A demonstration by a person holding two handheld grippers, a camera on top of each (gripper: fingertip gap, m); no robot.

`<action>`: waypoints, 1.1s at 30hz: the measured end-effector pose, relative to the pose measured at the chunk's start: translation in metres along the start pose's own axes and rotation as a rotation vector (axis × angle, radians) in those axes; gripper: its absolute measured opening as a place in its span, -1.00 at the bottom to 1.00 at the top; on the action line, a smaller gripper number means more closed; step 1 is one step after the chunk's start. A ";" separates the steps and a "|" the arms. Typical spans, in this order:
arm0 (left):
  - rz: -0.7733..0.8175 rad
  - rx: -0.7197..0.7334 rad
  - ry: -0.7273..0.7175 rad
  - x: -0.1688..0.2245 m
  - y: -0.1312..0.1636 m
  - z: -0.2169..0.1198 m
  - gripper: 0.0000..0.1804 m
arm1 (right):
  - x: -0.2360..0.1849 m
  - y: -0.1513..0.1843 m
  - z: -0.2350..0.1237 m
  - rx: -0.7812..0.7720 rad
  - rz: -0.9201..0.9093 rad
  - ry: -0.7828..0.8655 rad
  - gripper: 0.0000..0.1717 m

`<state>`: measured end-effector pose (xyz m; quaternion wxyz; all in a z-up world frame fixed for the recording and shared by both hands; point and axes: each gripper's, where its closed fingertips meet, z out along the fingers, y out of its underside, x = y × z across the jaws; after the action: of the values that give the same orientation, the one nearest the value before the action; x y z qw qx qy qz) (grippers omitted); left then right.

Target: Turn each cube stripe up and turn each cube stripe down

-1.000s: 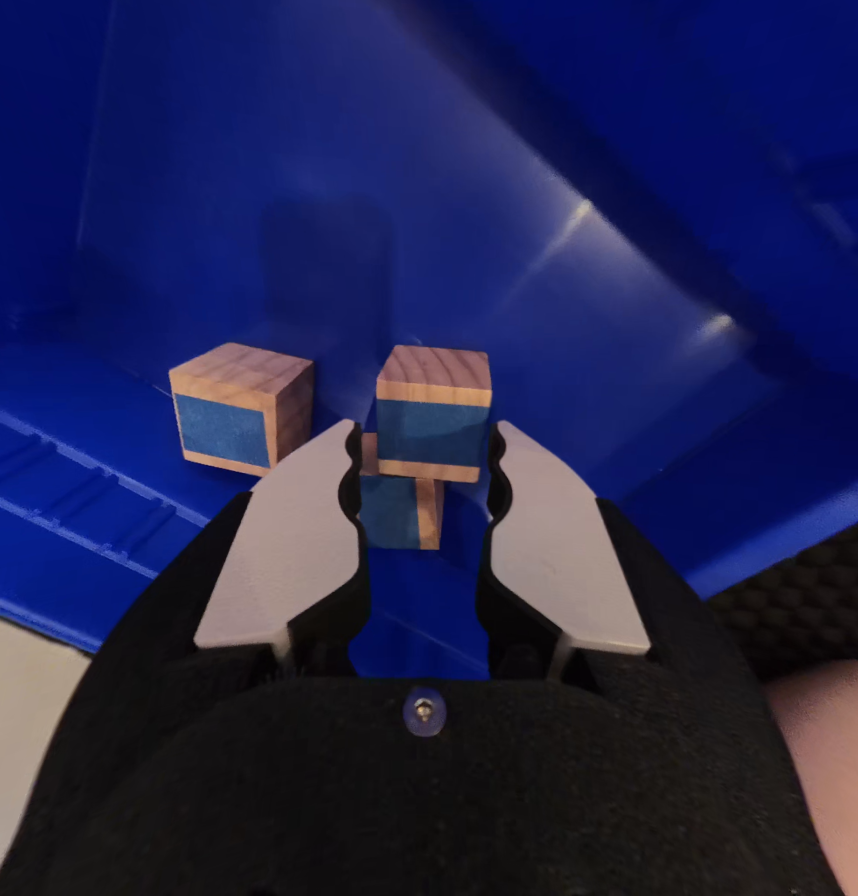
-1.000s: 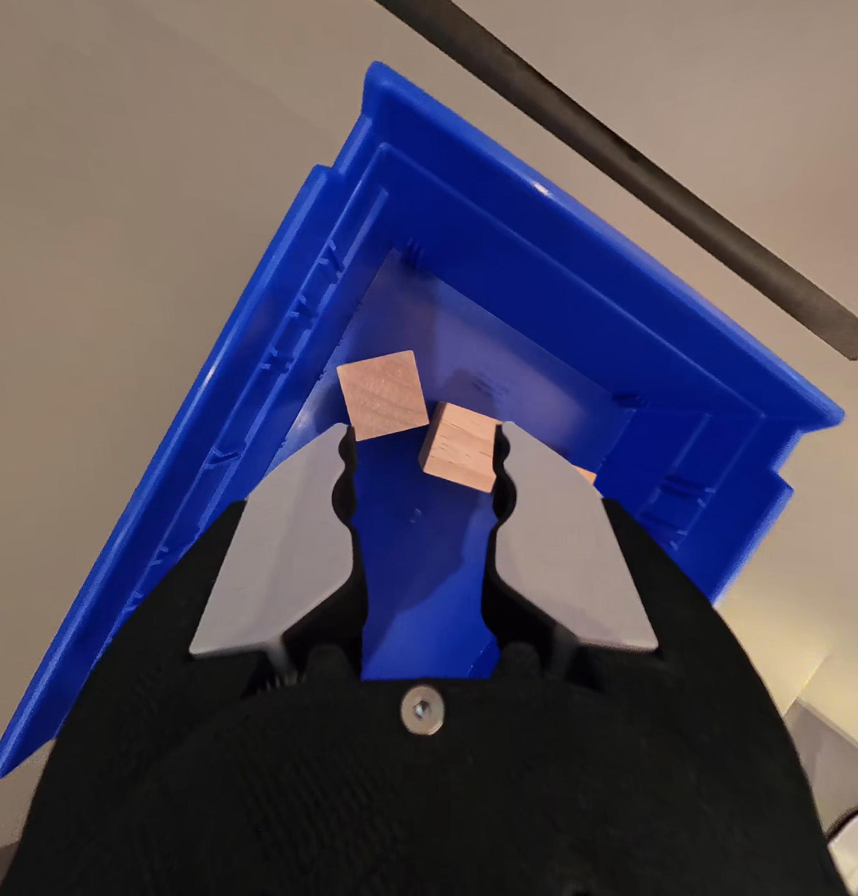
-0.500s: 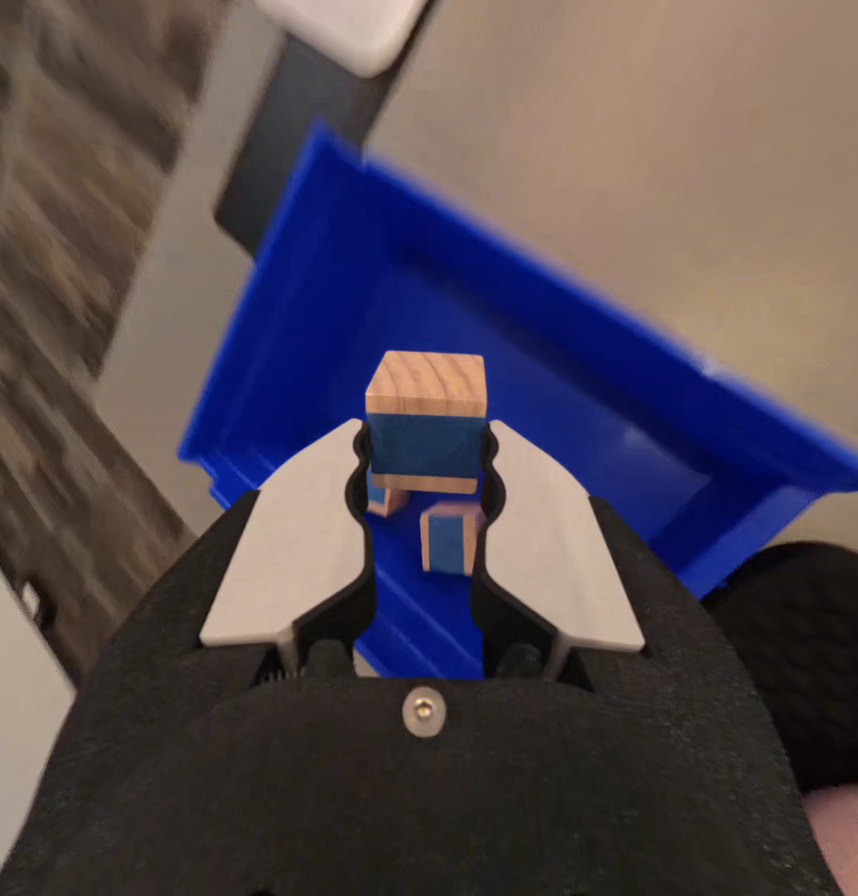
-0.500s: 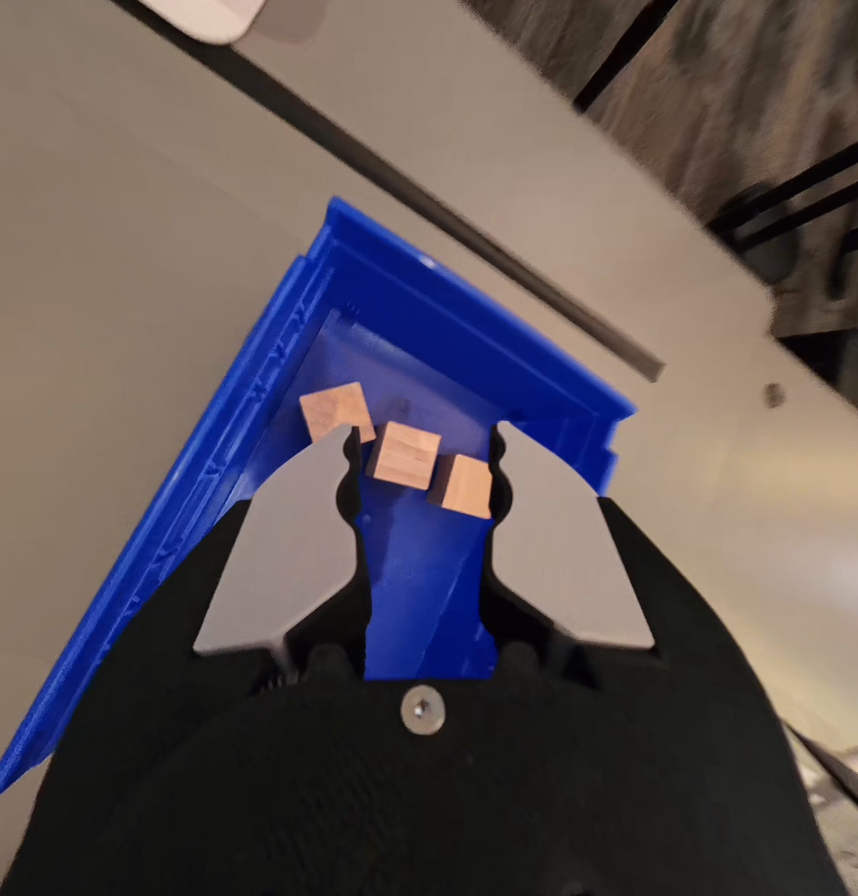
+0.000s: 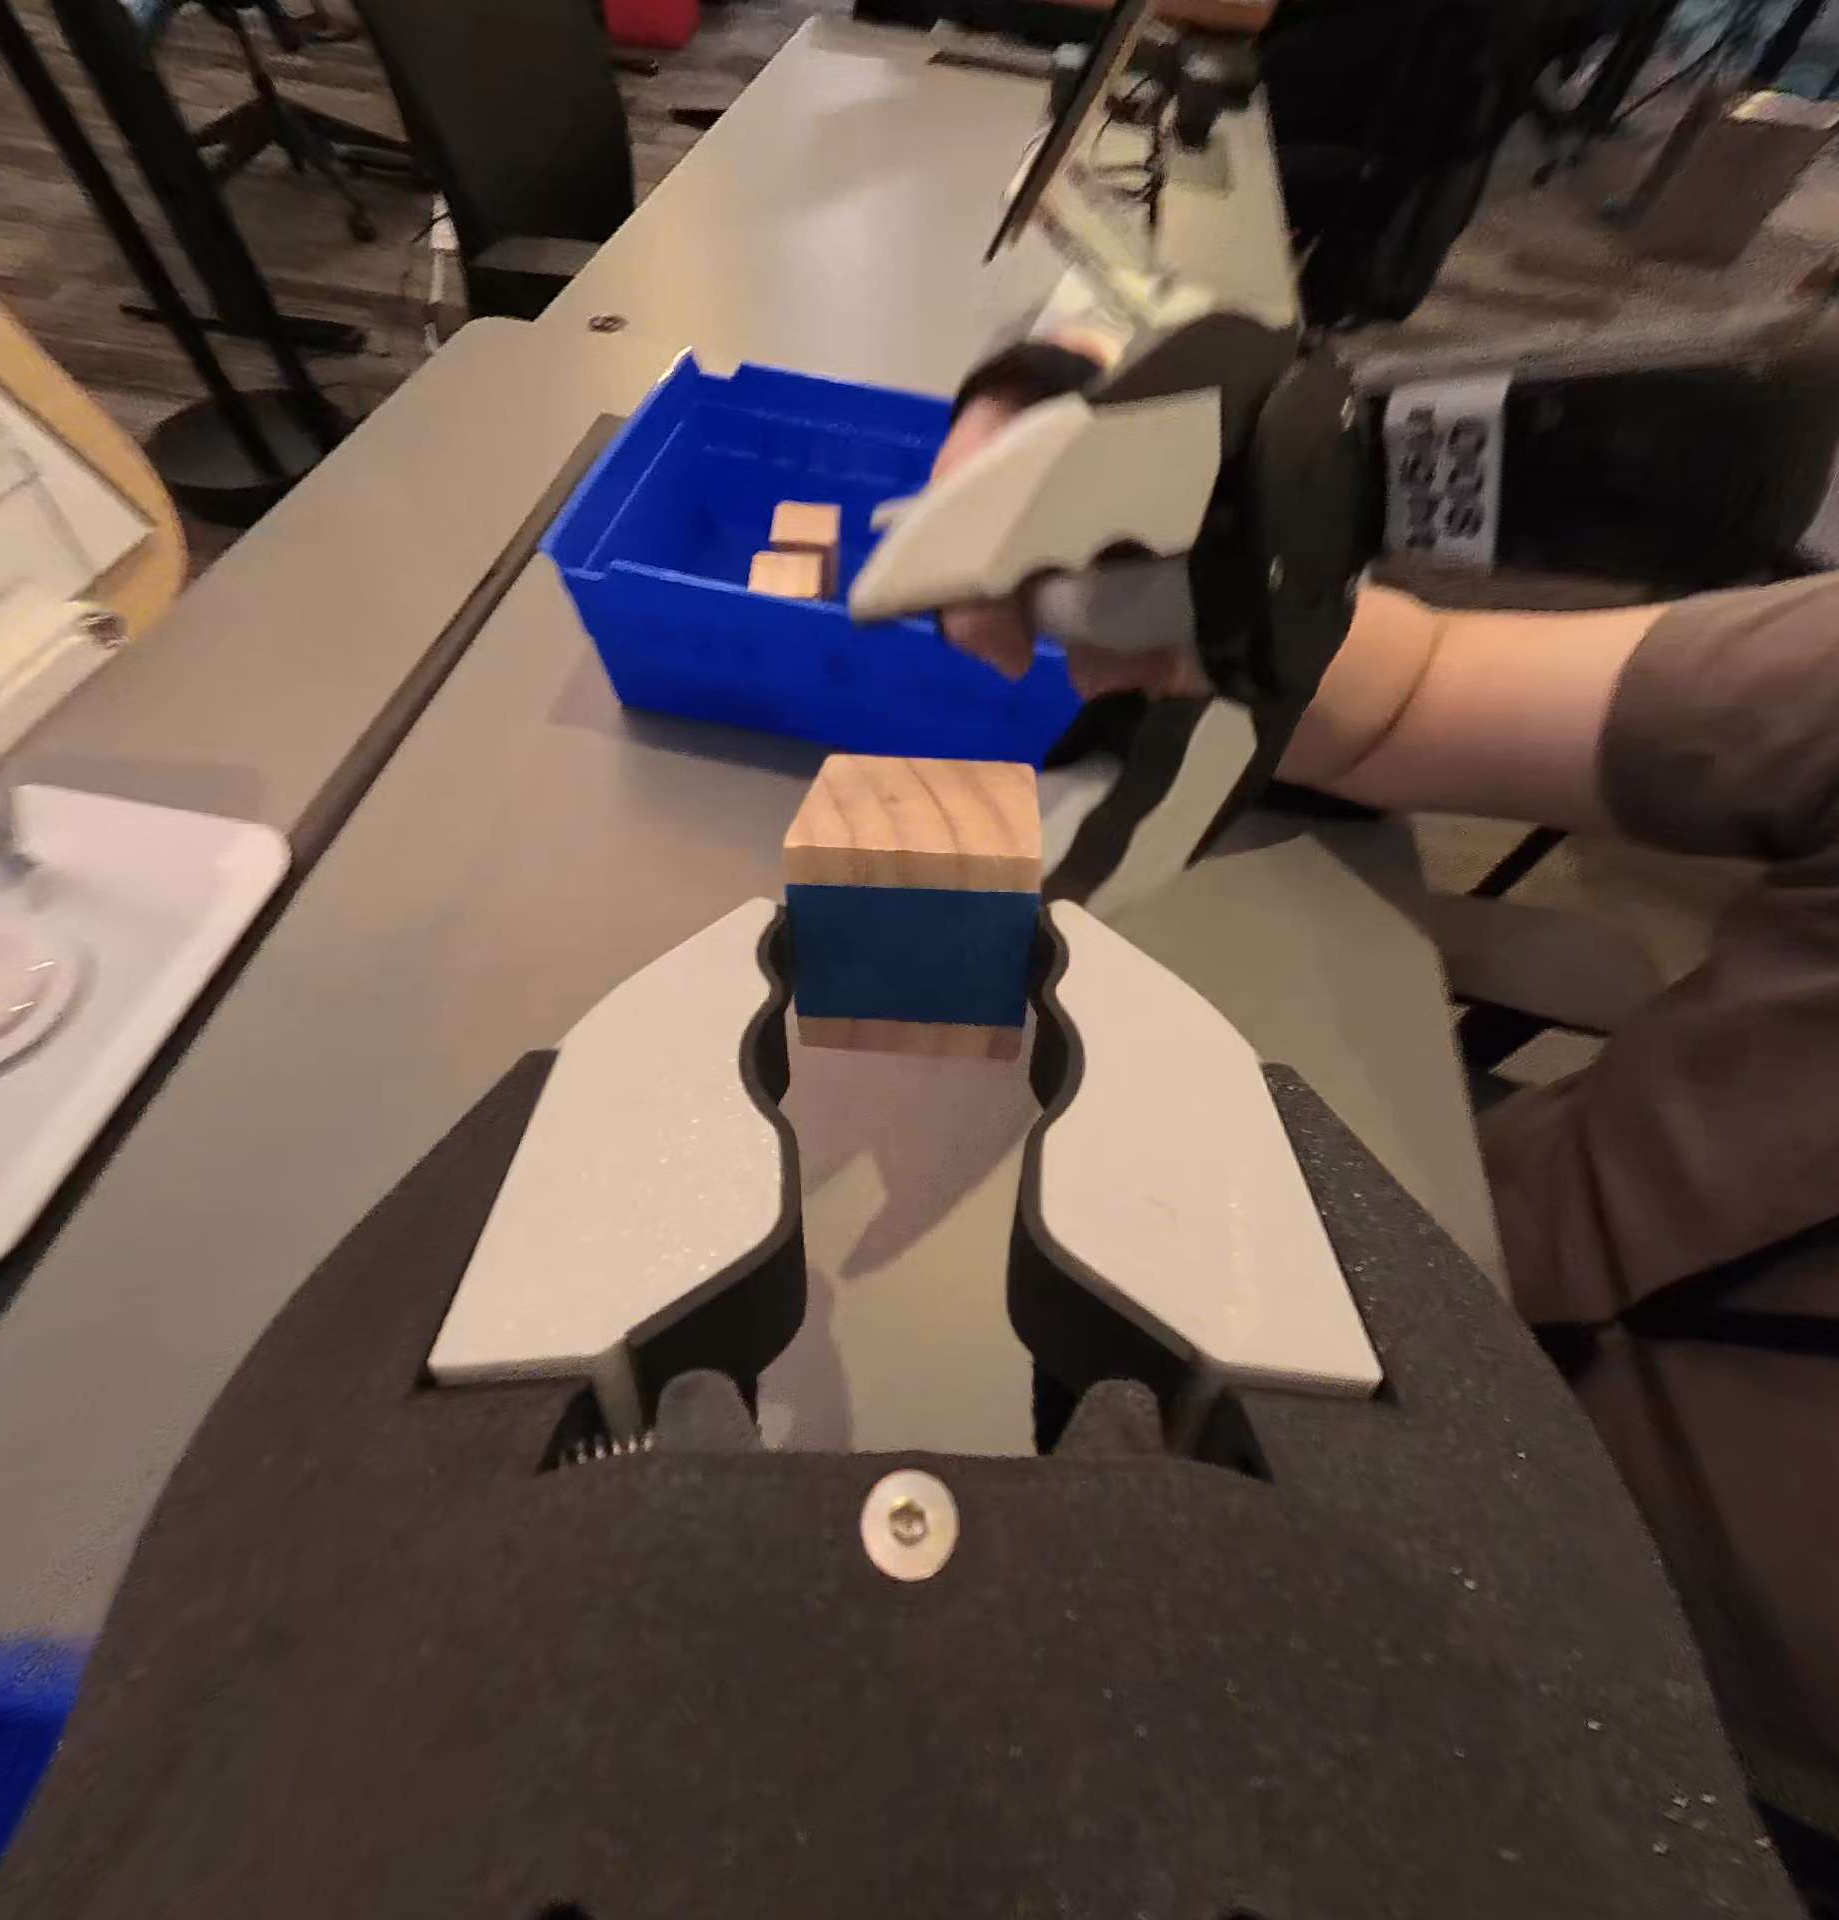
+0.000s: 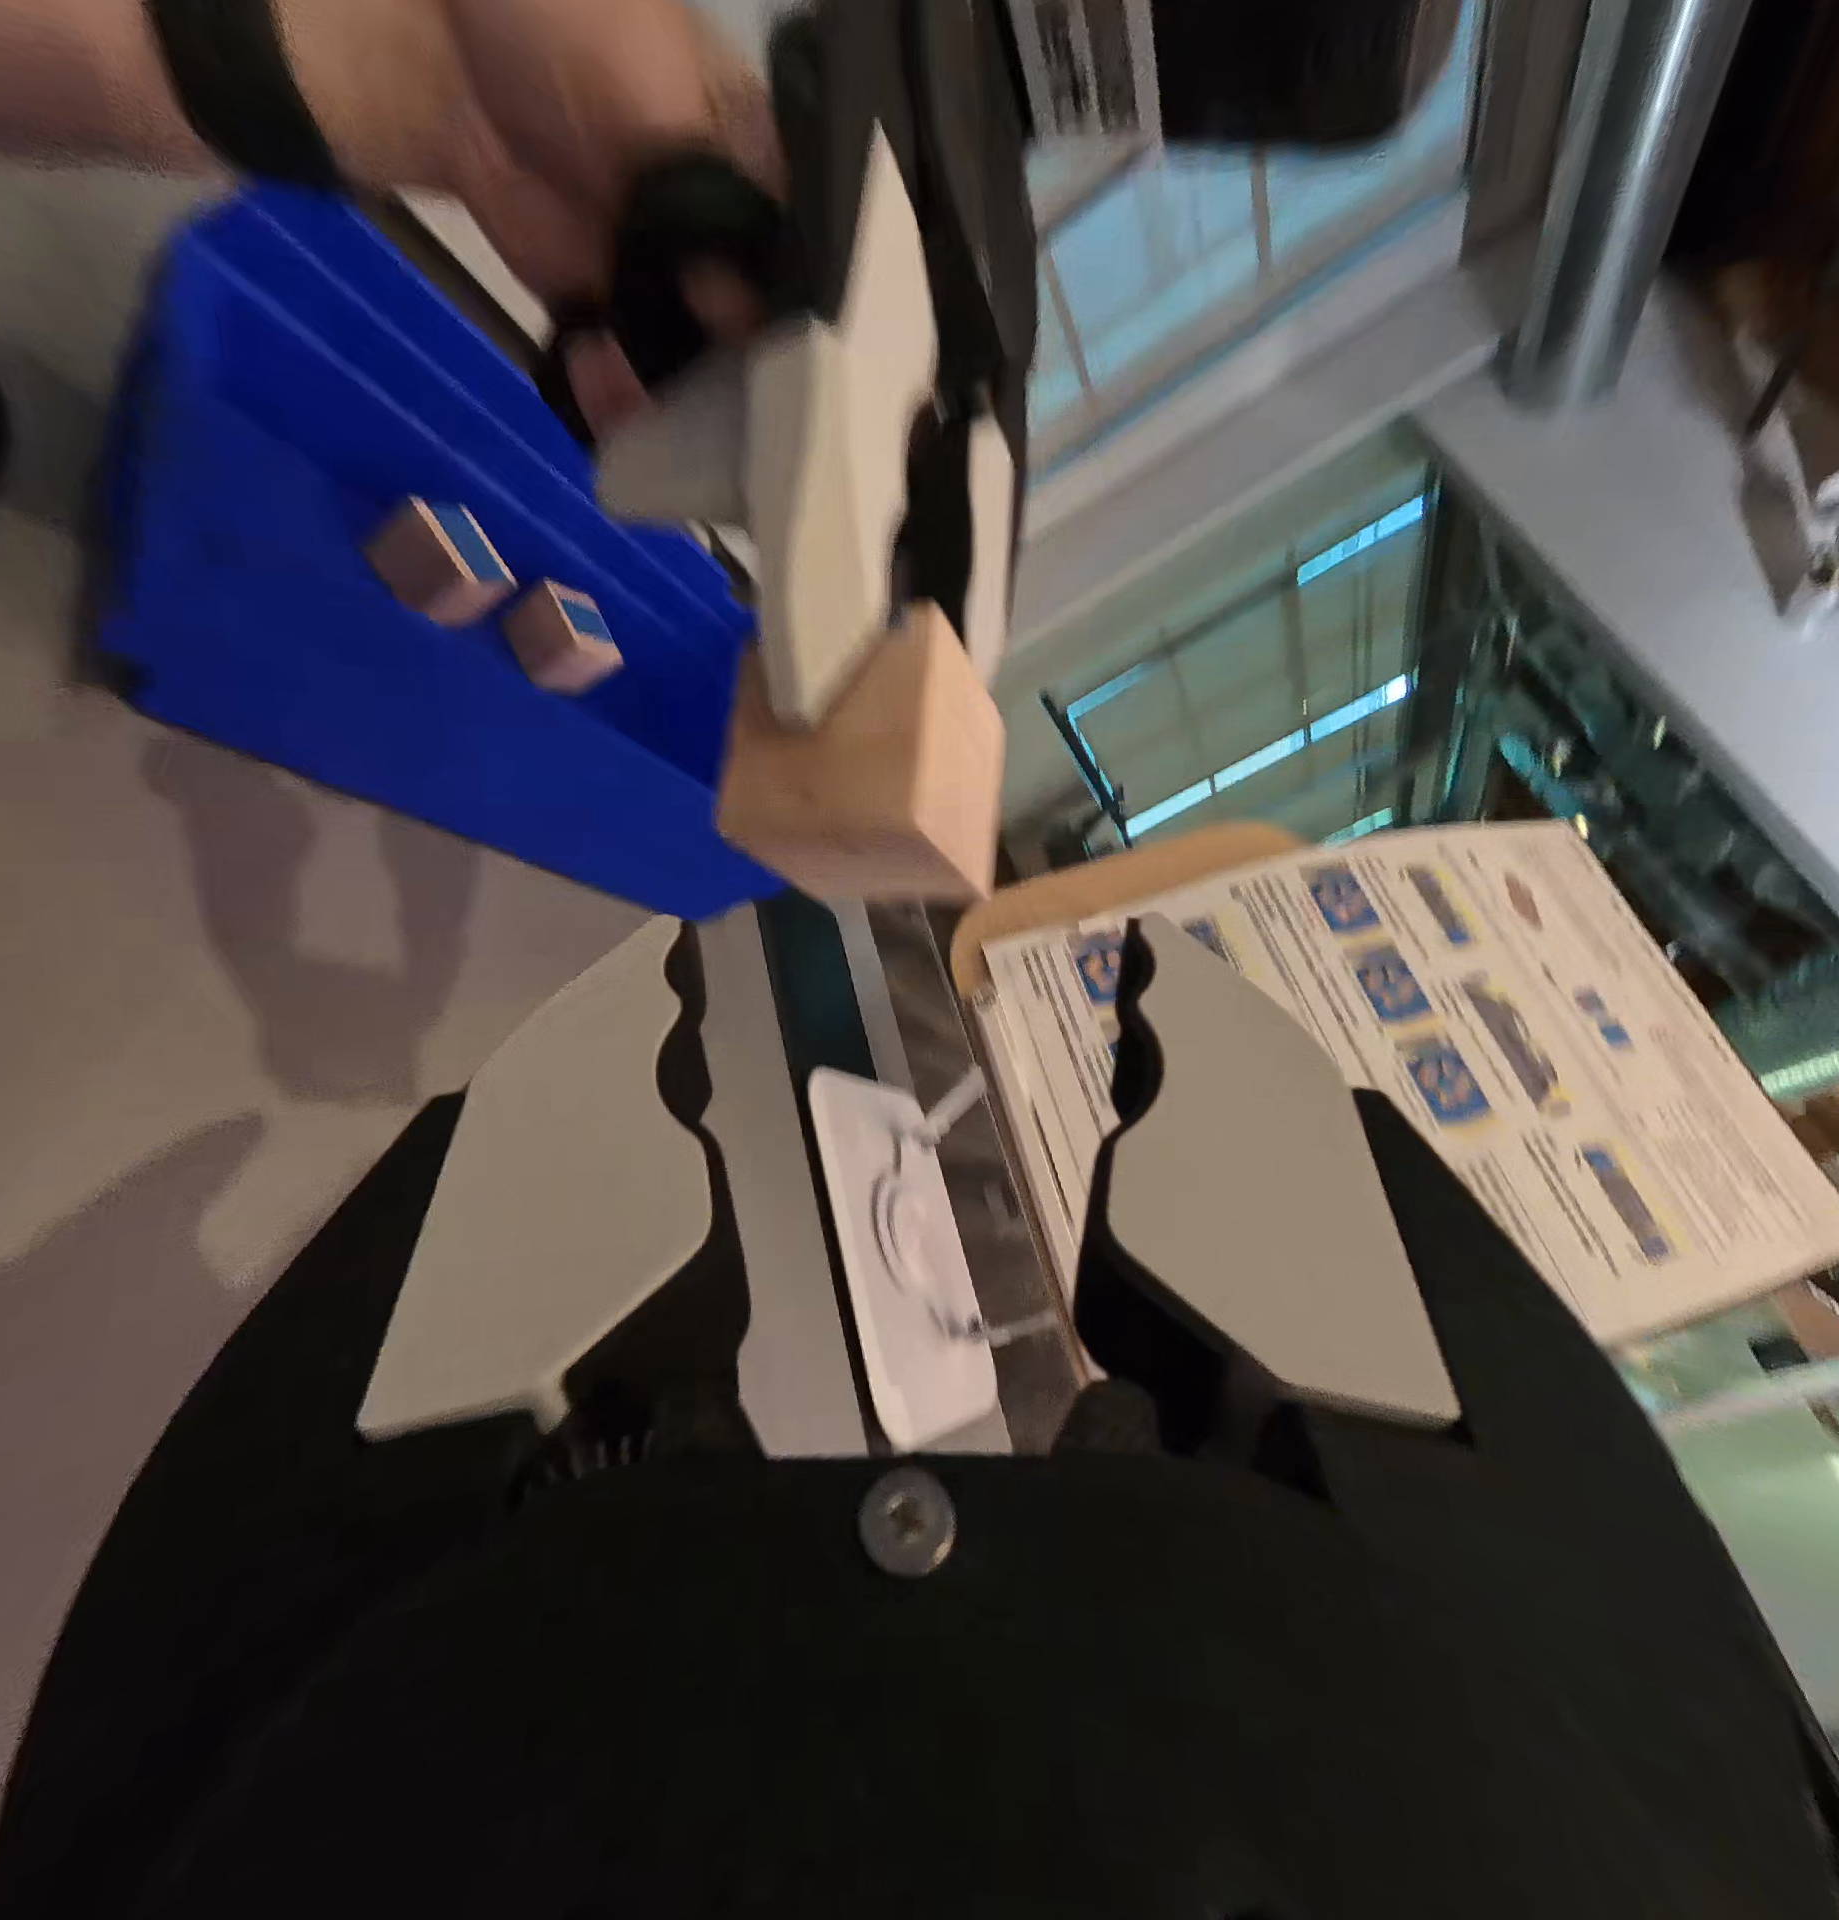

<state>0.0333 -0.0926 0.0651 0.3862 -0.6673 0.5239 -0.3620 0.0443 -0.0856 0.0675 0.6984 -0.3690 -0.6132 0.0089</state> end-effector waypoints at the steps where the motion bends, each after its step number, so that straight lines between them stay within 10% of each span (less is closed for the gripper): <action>1: -0.025 0.026 0.044 0.004 -0.003 0.006 -0.52 | -0.004 -0.006 0.000 0.030 -0.012 -0.006 -0.12; 8: -0.148 0.159 0.284 0.026 -0.019 0.020 -0.51 | 0.003 -0.010 -0.007 0.058 -0.079 0.073 -0.41; 13: -0.133 0.202 0.161 0.004 -0.022 0.011 -0.38 | 0.018 -0.006 -0.017 0.006 -0.014 0.017 -0.46; 18: -0.034 0.099 -0.118 -0.030 -0.008 -0.027 -0.36 | 0.065 0.116 -0.108 -0.660 0.484 -0.120 -0.46; 23: -0.017 -0.009 -0.374 -0.061 0.013 -0.079 -0.38 | 0.004 0.262 -0.260 -1.387 0.964 -0.261 -0.46; 33: -0.170 -0.310 -0.815 -0.143 0.099 -0.160 -0.41 | -0.053 0.315 -0.287 -1.651 1.019 -0.477 -0.44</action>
<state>-0.1775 0.0102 0.0359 0.4253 -0.8462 0.3206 -0.0170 0.4171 -0.0257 -0.1358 -0.0056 -0.9463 -0.3198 -0.0476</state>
